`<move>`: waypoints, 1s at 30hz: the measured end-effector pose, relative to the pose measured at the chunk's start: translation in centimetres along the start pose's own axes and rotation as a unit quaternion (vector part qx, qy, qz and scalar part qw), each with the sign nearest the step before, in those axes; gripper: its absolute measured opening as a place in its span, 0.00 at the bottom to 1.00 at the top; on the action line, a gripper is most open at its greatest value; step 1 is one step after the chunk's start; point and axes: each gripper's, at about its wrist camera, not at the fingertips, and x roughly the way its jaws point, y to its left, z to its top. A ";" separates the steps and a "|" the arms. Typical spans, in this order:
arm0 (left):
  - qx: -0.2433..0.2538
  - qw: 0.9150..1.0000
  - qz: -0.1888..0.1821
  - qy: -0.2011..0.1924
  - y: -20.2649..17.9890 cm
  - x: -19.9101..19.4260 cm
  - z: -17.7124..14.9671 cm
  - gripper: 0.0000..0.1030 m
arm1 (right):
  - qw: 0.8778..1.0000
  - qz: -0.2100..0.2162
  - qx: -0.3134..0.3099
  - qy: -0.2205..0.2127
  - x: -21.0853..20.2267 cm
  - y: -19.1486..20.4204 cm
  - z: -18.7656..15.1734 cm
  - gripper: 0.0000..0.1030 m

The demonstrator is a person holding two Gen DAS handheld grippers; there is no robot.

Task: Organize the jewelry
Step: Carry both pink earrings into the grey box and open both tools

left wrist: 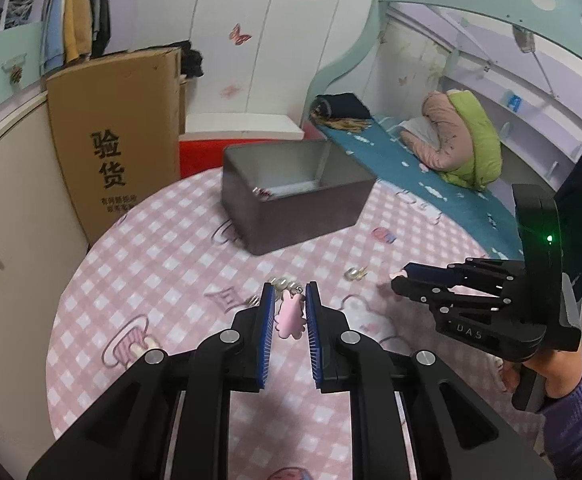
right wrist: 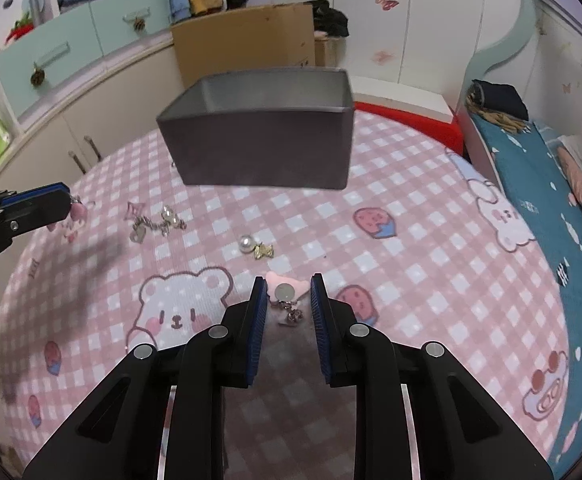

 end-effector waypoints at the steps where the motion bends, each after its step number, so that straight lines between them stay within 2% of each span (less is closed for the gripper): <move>1: 0.003 1.000 -0.004 -0.003 -0.3 -0.1 0.4 0.14 | 1.000 0.002 0.002 -0.004 -0.4 -0.1 0.2 0.22; 9: 0.029 0.998 -0.036 -0.034 -2.2 -1.0 4.6 0.14 | 0.999 0.017 0.016 -0.047 -3.1 -1.0 3.6 0.22; 16: 0.039 0.998 -0.040 -0.034 -2.5 1.0 9.5 0.14 | 0.996 0.035 0.025 -0.081 -3.8 -1.1 8.2 0.22; 18: 0.034 0.998 -0.047 -0.030 -2.4 1.8 10.7 0.14 | 0.995 0.042 0.029 -0.085 -3.7 -1.2 9.3 0.22; 23: 0.022 1.000 -0.021 -0.006 -1.7 5.1 12.5 0.14 | 0.994 0.056 0.046 -0.079 -1.6 -1.6 12.0 0.22; 30: -0.007 0.999 -0.009 0.036 -0.1 9.0 12.1 0.14 | 0.995 0.058 0.057 -0.051 2.1 -1.6 13.0 0.22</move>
